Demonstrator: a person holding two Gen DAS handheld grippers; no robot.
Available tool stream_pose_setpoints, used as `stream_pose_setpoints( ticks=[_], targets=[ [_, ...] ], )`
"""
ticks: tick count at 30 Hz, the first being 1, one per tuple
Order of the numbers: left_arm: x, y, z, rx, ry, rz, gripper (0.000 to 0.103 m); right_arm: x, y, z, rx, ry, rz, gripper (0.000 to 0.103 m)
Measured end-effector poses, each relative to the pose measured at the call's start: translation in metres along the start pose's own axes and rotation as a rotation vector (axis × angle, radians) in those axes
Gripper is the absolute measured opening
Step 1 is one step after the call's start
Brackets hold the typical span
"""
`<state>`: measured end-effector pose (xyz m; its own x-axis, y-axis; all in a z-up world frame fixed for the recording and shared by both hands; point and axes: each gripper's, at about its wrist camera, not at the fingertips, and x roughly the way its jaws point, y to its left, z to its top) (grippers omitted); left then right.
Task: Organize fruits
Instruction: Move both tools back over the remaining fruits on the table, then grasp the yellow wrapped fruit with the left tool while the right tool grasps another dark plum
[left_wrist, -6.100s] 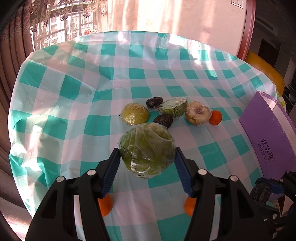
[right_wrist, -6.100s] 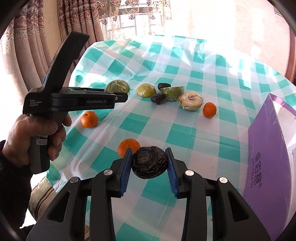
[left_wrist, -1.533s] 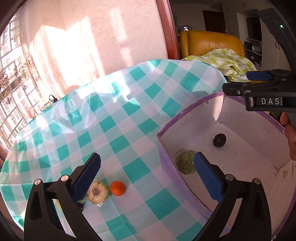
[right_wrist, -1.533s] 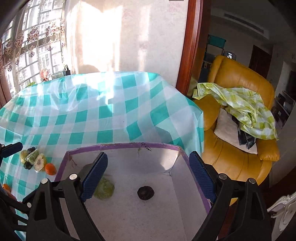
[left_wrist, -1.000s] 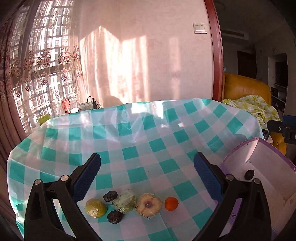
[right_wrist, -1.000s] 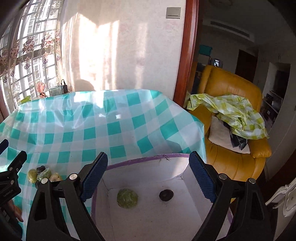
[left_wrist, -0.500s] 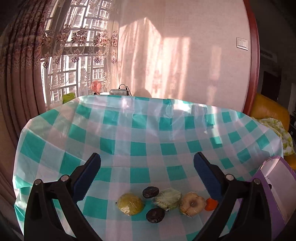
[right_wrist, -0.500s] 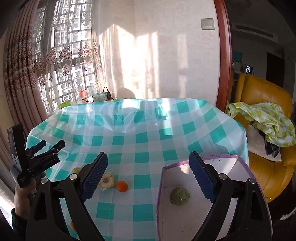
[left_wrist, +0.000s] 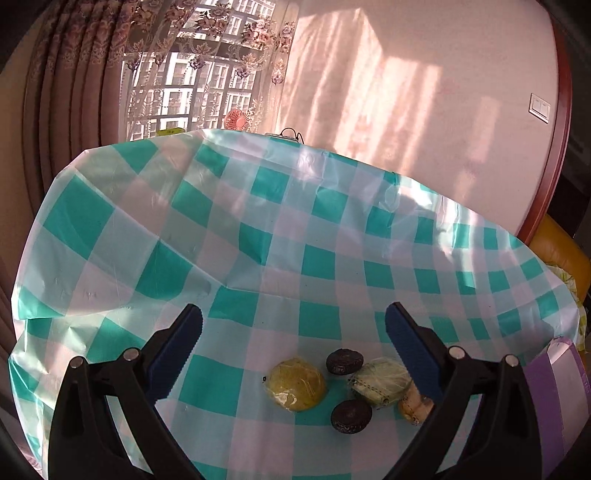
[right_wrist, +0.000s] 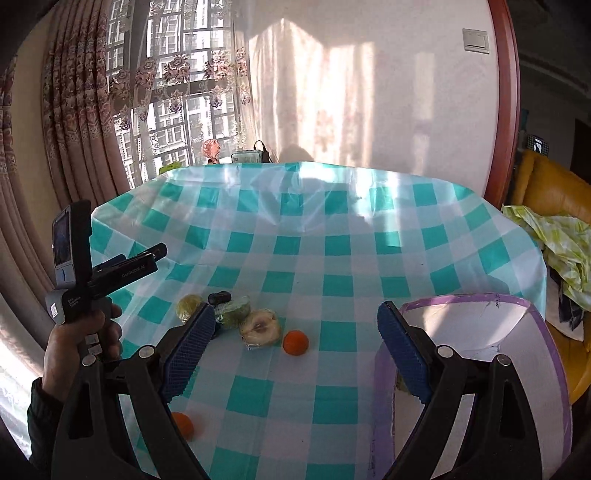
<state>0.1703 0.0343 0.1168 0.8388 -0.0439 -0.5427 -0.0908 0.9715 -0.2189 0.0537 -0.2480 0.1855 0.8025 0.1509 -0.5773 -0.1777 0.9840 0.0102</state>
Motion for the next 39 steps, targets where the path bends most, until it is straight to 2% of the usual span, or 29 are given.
stream_pose_setpoints(
  ticks=[7, 13, 17, 19, 22, 28, 35, 39],
  targets=[
    [0.014, 0.005, -0.011, -0.019, 0.055, -0.026, 0.095, 0.031, 0.013, -0.019, -0.021, 0.065, 0.002, 0.087],
    [0.025, 0.005, -0.021, -0.036, 0.121, -0.09, 0.083, 0.06, 0.024, -0.032, -0.062, 0.112, -0.018, 0.087],
    [0.032, 0.006, -0.028, -0.065, 0.166, -0.145, 0.081, 0.077, 0.03, -0.037, -0.089, 0.134, -0.035, 0.087],
    [0.035, 0.007, -0.03, -0.069, 0.175, -0.146, 0.081, 0.085, 0.033, -0.039, -0.097, 0.143, -0.038, 0.087],
    [0.042, 0.011, -0.034, -0.078, 0.195, -0.141, 0.074, 0.096, 0.04, -0.041, -0.118, 0.157, -0.036, 0.087],
    [0.057, 0.016, -0.043, -0.083, 0.245, -0.12, 0.068, 0.115, 0.054, -0.048, -0.139, 0.192, 0.018, 0.087],
    [0.073, 0.016, -0.053, -0.06, 0.302, -0.082, 0.066, 0.135, 0.065, -0.052, -0.056, 0.263, 0.162, 0.087],
    [0.081, 0.014, -0.055, -0.033, 0.328, -0.078, 0.062, 0.149, 0.072, -0.054, -0.01, 0.298, 0.217, 0.087]
  ],
)
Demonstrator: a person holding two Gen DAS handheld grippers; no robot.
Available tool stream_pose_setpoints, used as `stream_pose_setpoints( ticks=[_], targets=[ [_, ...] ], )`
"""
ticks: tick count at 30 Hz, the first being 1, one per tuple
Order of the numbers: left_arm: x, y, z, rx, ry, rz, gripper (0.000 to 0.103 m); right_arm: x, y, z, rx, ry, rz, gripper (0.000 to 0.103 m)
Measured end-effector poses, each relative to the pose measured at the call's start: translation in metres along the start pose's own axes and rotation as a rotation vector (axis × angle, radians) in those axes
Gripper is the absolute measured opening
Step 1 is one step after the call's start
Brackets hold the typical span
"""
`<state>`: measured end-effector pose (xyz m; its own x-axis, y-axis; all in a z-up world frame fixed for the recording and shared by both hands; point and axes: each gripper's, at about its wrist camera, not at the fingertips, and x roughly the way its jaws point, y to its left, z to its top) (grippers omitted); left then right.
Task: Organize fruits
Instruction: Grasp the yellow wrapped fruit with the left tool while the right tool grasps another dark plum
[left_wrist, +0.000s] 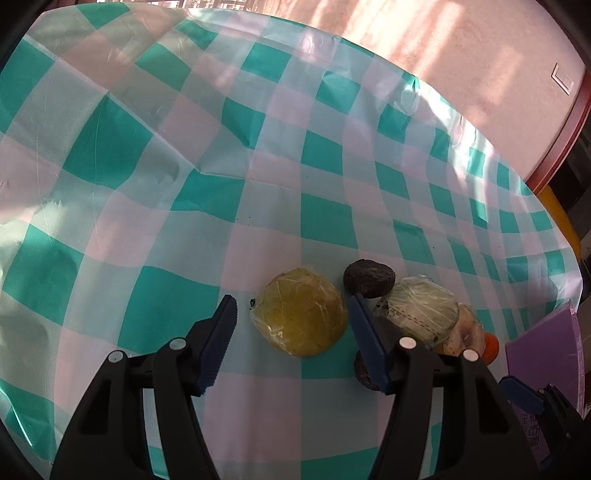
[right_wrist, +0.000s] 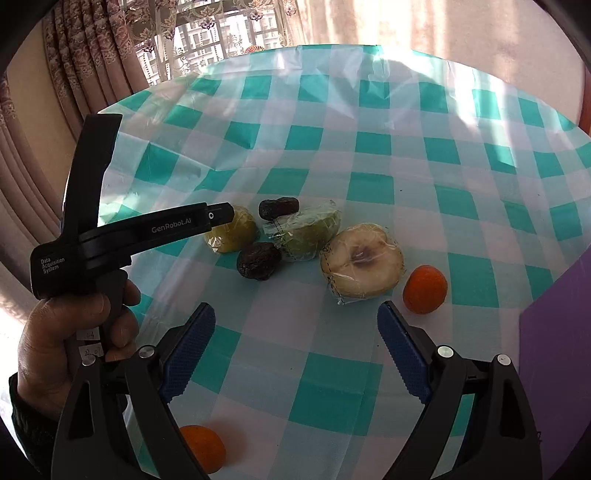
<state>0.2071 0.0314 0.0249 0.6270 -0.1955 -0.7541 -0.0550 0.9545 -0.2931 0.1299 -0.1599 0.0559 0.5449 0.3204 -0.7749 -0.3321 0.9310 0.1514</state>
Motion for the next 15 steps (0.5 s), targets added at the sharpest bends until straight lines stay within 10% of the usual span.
stream_pose_setpoints(
  ticks=[15],
  targets=[
    [0.016, -0.016, 0.001, 0.121, 0.038, 0.092, 0.067, 0.037, 0.012, -0.004, 0.012, 0.076, 0.081, 0.079]
  ],
)
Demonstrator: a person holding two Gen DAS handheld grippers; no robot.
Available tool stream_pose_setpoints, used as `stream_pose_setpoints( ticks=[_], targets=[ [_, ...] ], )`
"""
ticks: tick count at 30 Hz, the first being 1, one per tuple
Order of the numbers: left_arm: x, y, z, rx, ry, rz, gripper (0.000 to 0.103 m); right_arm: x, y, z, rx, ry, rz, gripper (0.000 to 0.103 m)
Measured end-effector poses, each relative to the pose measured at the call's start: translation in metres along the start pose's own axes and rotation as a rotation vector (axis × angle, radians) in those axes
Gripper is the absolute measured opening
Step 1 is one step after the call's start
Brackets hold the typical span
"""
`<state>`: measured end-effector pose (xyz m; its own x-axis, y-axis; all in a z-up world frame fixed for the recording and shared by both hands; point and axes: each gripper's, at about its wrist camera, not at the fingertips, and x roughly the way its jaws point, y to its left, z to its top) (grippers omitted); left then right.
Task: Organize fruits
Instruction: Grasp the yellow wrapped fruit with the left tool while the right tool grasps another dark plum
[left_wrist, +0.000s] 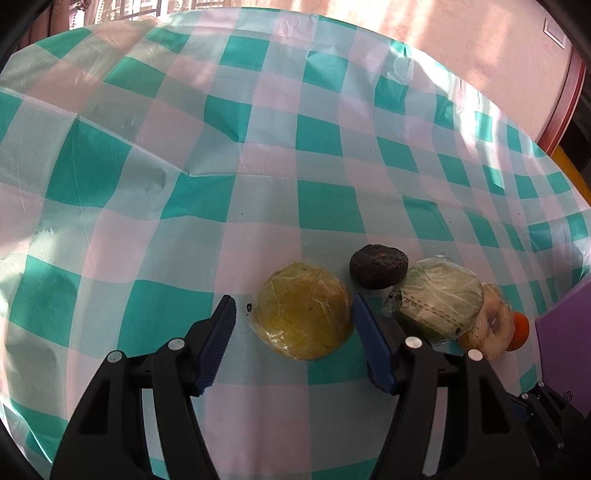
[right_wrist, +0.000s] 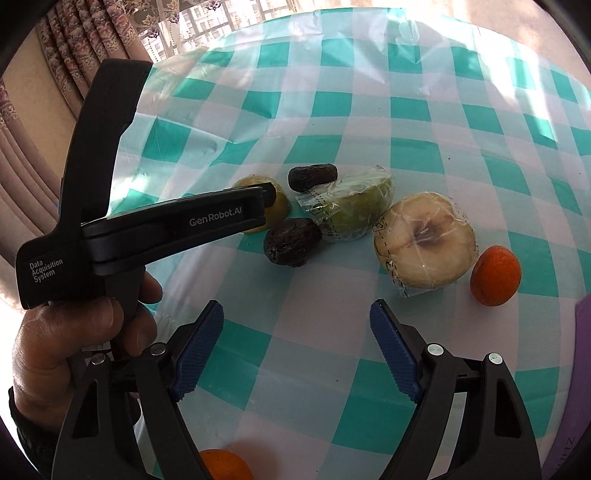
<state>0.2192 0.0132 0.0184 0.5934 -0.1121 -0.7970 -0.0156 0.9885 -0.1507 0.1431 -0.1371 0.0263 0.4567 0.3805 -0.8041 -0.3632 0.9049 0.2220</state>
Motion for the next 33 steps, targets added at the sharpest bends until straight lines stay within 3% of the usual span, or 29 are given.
stream_pose_setpoints(
  ticks=[6, 12, 22, 33],
  targets=[
    [0.005, -0.006, -0.003, 0.046, 0.036, -0.013, 0.065, 0.004, -0.002, 0.002, 0.01, -0.008, 0.003, 0.078],
    [0.004, -0.001, -0.002, 0.014, 0.035, -0.028, 0.06, 0.01, -0.007, 0.004, 0.04, -0.007, 0.001, 0.073],
    [-0.016, 0.026, 0.004, -0.122, -0.042, -0.033, 0.059, 0.015, 0.0, 0.018, 0.082, -0.032, -0.012, 0.069],
    [-0.026, 0.036, 0.005, -0.155, -0.082, -0.036, 0.057, 0.03, 0.013, 0.033, 0.094, -0.02, -0.064, 0.056]
  ],
)
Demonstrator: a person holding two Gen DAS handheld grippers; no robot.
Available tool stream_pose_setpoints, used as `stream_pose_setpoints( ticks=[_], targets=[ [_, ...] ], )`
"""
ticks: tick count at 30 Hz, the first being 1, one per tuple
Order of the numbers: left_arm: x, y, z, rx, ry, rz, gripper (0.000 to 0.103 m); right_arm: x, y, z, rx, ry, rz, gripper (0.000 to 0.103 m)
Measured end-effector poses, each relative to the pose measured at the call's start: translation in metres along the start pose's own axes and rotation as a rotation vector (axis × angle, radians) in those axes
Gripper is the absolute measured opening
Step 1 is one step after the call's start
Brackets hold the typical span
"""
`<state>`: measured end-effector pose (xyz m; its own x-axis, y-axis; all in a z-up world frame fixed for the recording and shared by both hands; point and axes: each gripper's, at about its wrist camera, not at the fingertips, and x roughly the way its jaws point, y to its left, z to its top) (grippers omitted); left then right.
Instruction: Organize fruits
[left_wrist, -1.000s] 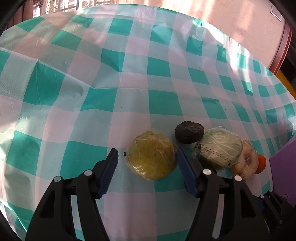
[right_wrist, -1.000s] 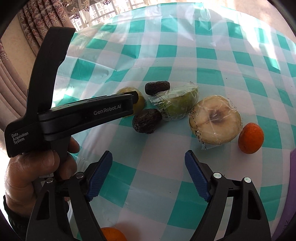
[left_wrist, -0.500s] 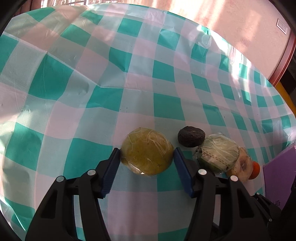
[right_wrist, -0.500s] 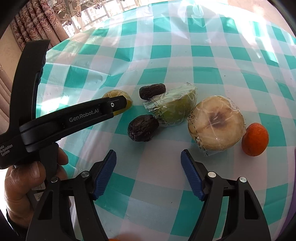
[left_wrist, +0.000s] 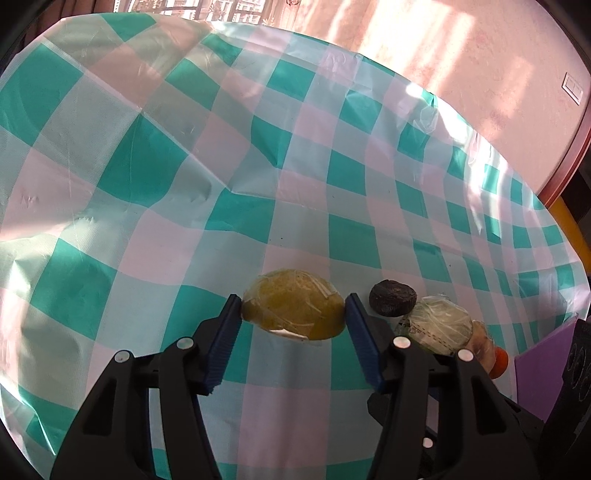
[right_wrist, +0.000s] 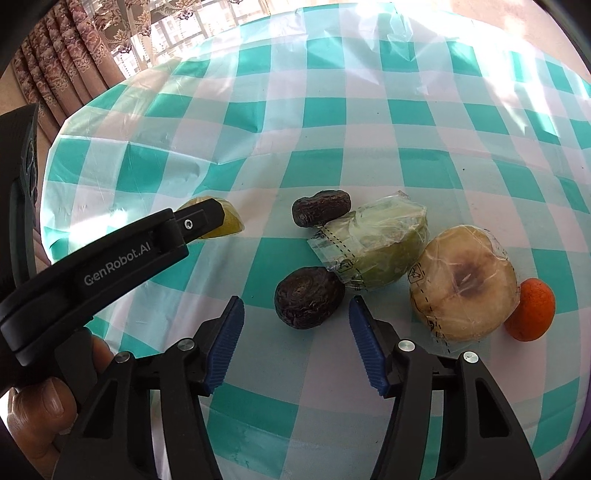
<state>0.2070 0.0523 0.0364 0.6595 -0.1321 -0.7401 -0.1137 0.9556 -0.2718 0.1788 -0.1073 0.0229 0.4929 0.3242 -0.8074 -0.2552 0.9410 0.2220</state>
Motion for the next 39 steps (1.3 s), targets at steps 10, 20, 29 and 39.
stream_pose_setpoints(
  ticks=[10, 20, 29, 39],
  targets=[
    [-0.007, -0.001, 0.001, -0.003, -0.019, -0.019, 0.034, 0.012, 0.006, 0.009, -0.052, 0.046, -0.061, 0.039],
    [0.004, -0.001, -0.004, 0.026, 0.034, 0.023, 0.056, 0.006, 0.009, -0.001, -0.111, 0.025, -0.068, 0.037],
    [0.013, -0.001, -0.009, 0.04, 0.089, 0.017, 0.049, -0.021, -0.004, -0.016, -0.094, 0.0, -0.036, 0.036],
    [0.012, -0.001, -0.01, 0.07, 0.117, 0.049, 0.068, -0.081, -0.026, -0.034, -0.072, -0.086, -0.031, 0.036]
  ],
)
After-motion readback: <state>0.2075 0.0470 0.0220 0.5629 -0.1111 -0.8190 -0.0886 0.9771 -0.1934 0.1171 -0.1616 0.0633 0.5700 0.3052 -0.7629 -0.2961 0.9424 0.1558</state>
